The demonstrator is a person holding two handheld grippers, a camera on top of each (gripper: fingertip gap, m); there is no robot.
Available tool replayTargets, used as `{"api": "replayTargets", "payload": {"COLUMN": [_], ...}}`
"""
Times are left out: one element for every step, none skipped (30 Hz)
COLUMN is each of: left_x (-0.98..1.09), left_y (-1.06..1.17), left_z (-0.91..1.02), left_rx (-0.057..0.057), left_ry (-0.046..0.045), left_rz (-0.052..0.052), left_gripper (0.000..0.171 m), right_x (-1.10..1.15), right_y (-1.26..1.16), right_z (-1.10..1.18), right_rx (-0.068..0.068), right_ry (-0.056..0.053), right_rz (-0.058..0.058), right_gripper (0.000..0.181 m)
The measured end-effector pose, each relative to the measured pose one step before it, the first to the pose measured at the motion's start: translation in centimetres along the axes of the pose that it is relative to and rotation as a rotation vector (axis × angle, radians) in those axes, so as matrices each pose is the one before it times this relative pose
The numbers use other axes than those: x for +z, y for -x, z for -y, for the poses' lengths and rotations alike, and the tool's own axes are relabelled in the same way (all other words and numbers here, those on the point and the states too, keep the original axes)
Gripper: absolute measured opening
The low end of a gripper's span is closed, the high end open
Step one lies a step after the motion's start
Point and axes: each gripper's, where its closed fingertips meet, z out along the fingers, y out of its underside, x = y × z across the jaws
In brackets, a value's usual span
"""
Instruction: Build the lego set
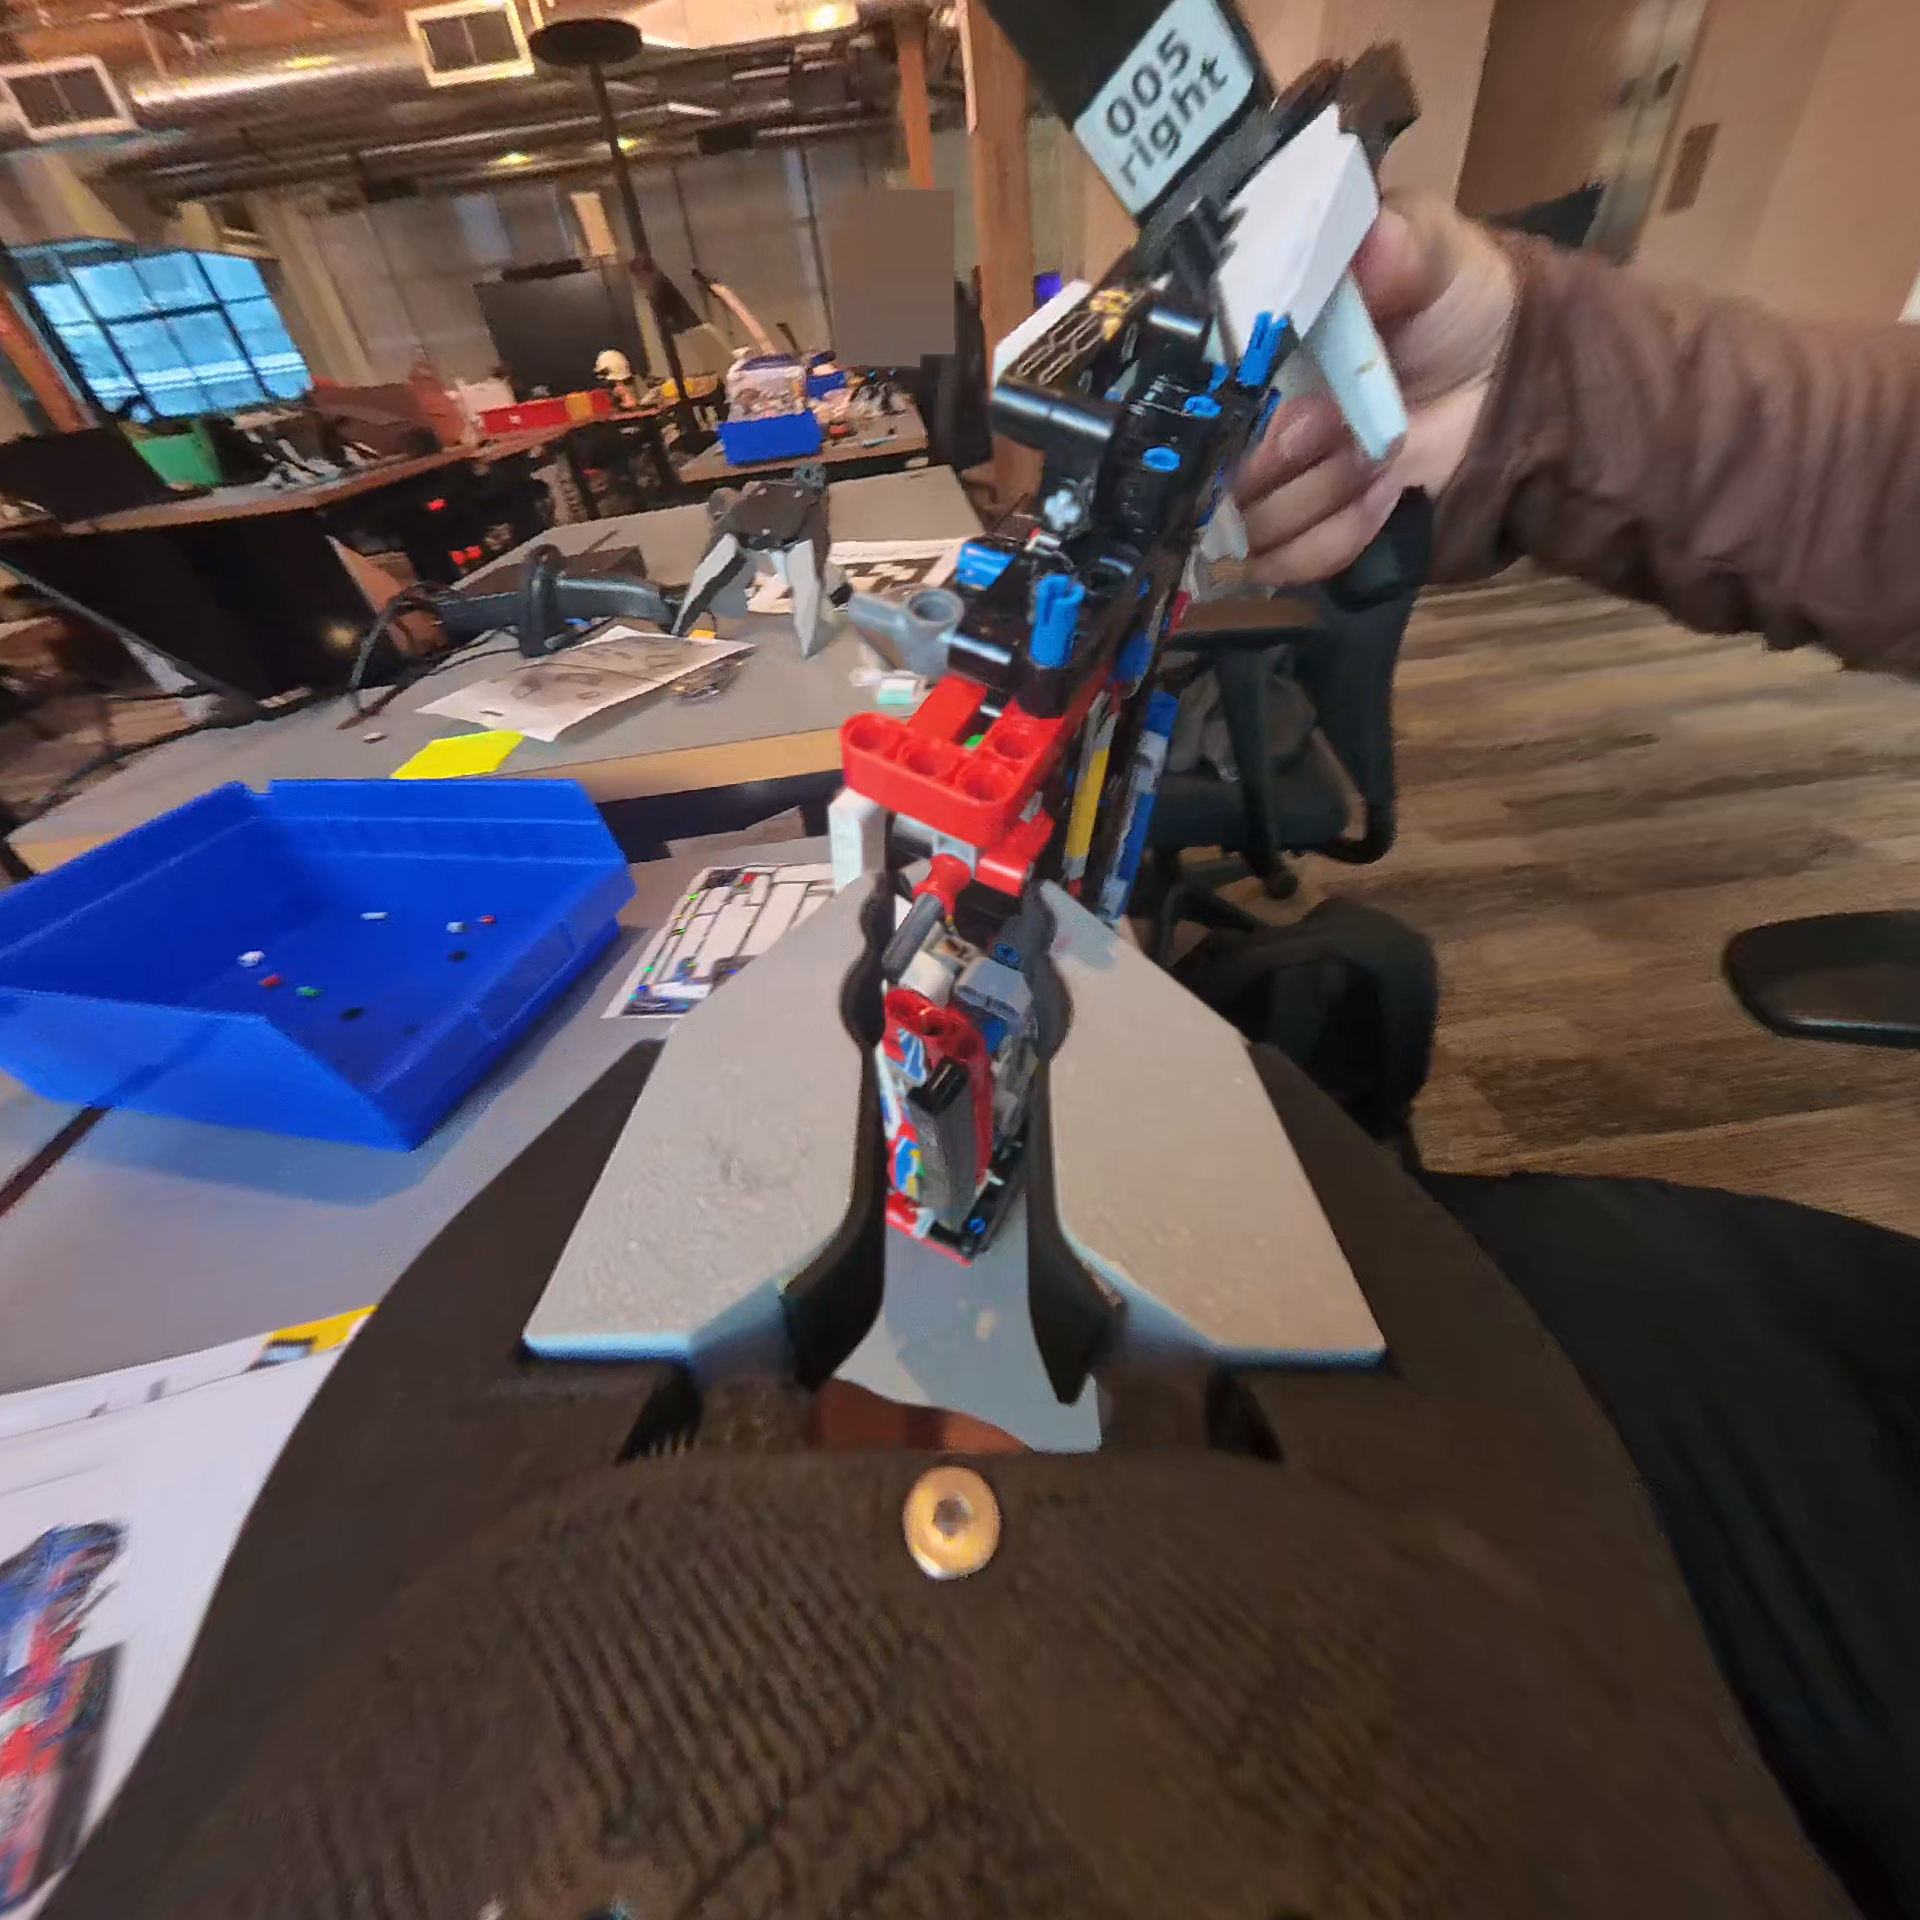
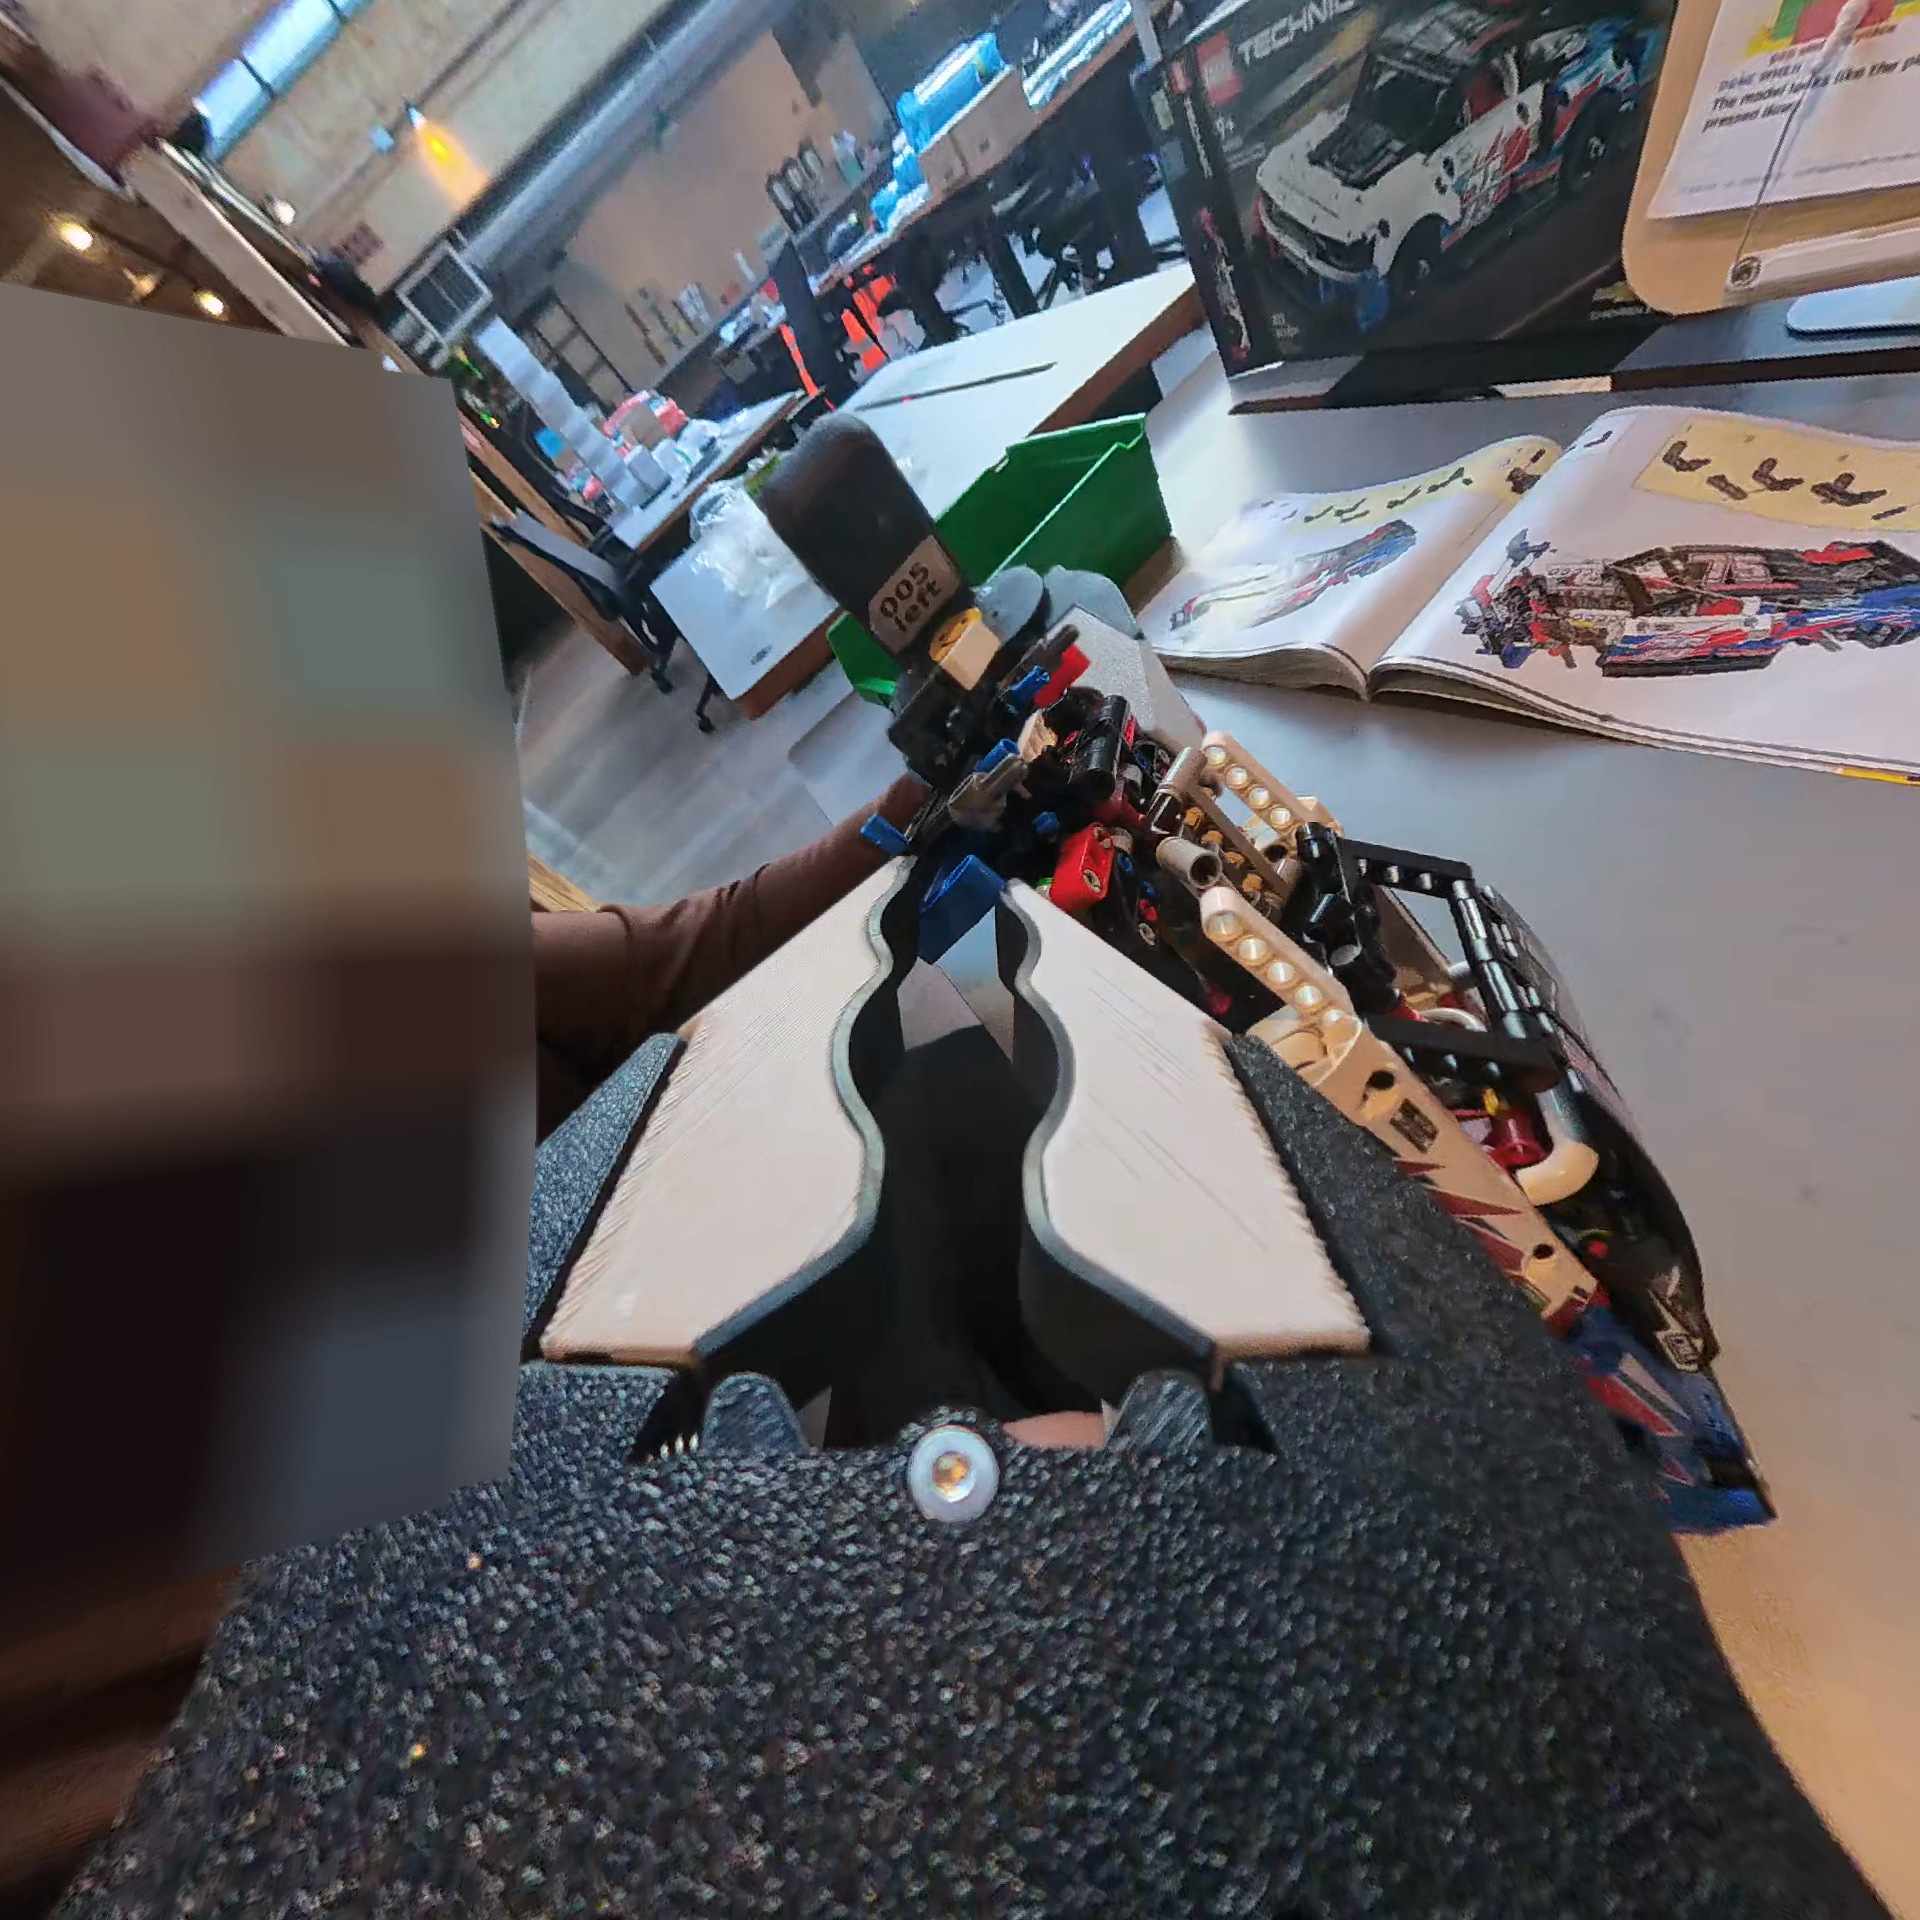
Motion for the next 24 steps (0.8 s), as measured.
{"api": "replayTargets", "payload": {"left_x": [0.235, 0.207, 0.179, 0.106, 0.129, 0.159, 0.129, 0.101, 0.063, 0.044, 0.019, 0.017, 0.023, 0.047, 0.053, 0.067, 0.069, 0.048, 0.036, 0.012, -0.005, -0.06, -0.101, -0.096], "left_y": [-0.034, 0.021, 0.034, 0.012, -0.009, 0.038, -0.072, -0.201, -0.18, -0.243, -0.355, -0.468, -0.529, -0.573, -0.607, -0.579, -0.544, -0.508, -0.517, -0.454, -0.353, -0.345, -0.343, -0.373], "left_z": [0.011, 0.032, 0.074, 0.139, 0.032, 0.002, -0.054, -0.108, -0.091, -0.054, -0.064, -0.061, -0.089, -0.087, -0.113, -0.133, -0.12, -0.148, -0.193, -0.213, -0.206, -0.249, -0.324, -0.377], "left_rx": [-0.023, -0.0162, -0.0094, -0.002, 0.0015, -0.0007, 0.0005, 0.0017, 0.0056, 0.008, 0.0076, 0.0091, 0.0109, 0.0148, 0.0157, 0.0175, 0.0152, 0.0128, 0.0126, 0.015, 0.016, 0.0193, 0.0169, 0.0096], "left_ry": [-0.01179, -0.00689, -0.00362, -0.00463, 0.00514, 0.00711, 0.01014, 0.0101, 0.00482, 0.00258, 0.00517, 0.00734, 0.00812, 0.00865, 0.00974, 0.01116, 0.0095, 0.00849, 0.01045, 0.00956, 0.00815, 0.00917, 0.01132, 0.0126], "left_rz": [-0.018, -0.015, -0.0124, -0.0118, -0.0104, -0.0003, -0.0022, -0.004, 0.0061, 0.0082, 0.0039, 0.0019, 0.0015, 0.0019, 0.0029, 0.0055, 0.0073, 0.0071, 0.0034, 0.0047, 0.0087, 0.0081, 0.0068, 0.0046], "left_gripper": [0.02, 0.019, 0.019, 0.018, 0.017, 0.017, 0.017, 0.016, 0.016, 0.016, 0.016, 0.016, 0.016, 0.016, 0.016, 0.016, 0.016, 0.016, 0.016, 0.016, 0.016, 0.016, 0.016, 0.016], "right_x": [-0.241, -0.213, -0.201, -0.201, -0.19, -0.153, -0.153, -0.137, -0.101, -0.106, -0.1, -0.131, -0.17, -0.19, -0.198, -0.191, -0.155, -0.132, -0.108, -0.078, -0.019, 0.053, 0.117, 0.15], "right_y": [-0.224, -0.216, -0.209, -0.18, -0.127, -0.092, -0.026, 0.022, 0.098, 0.194, 0.311, 0.397, 0.433, 0.452, 0.485, 0.502, 0.472, 0.425, 0.348, 0.253, 0.215, 0.25, 0.284, 0.276], "right_z": [0.101, 0.155, 0.134, 0.107, 0.038, -0.075, -0.171, -0.231, -0.247, -0.289, -0.375, -0.462, -0.527, -0.557, -0.606, -0.621, -0.598, -0.547, -0.515, -0.458, -0.408, -0.462, -0.58, -0.662], "right_rx": [0.004, 0.0017, -0.001, -0.0041, -0.0088, -0.0135, -0.0162, -0.0201, -0.0233, -0.0242, -0.0256, -0.0268, -0.028, -0.0302, -0.0292, -0.0229, -0.0144, -0.0058, 0.0012, 0.003, -0.0004, -0.0037, -0.0044, -0.0077], "right_ry": [-0.0103, -0.0115, -0.01, -0.0089, -0.0076, -0.0044, -0.002, -0.0011, -0.0021, -0.002, 0.0014, 0.0053, 0.0075, 0.0075, 0.0067, 0.0043, -0.0008, -0.003, -0.0002, 0.002, 0.0025, 0.0059, 0.0139, 0.0191], "right_rz": [0.0076, 0.0044, 0.0026, 0.0019, -0.0006, -0.0029, -0.0031, -0.0042, -0.0066, -0.0075, -0.0064, -0.007, -0.0104, -0.0153, -0.0178, -0.0159, -0.0118, -0.0058, -0.0015, -0.0031, -0.0067, -0.0072, -0.0063, -0.008], "right_gripper": [0.013, 0.016, 0.016, 0.016, 0.016, 0.016, 0.017, 0.017, 0.017, 0.018, 0.018, 0.018, 0.018, 0.019, 0.019, 0.019, 0.02, 0.019, 0.02, 0.019, 0.02, 0.02, 0.02, 0.02]}}
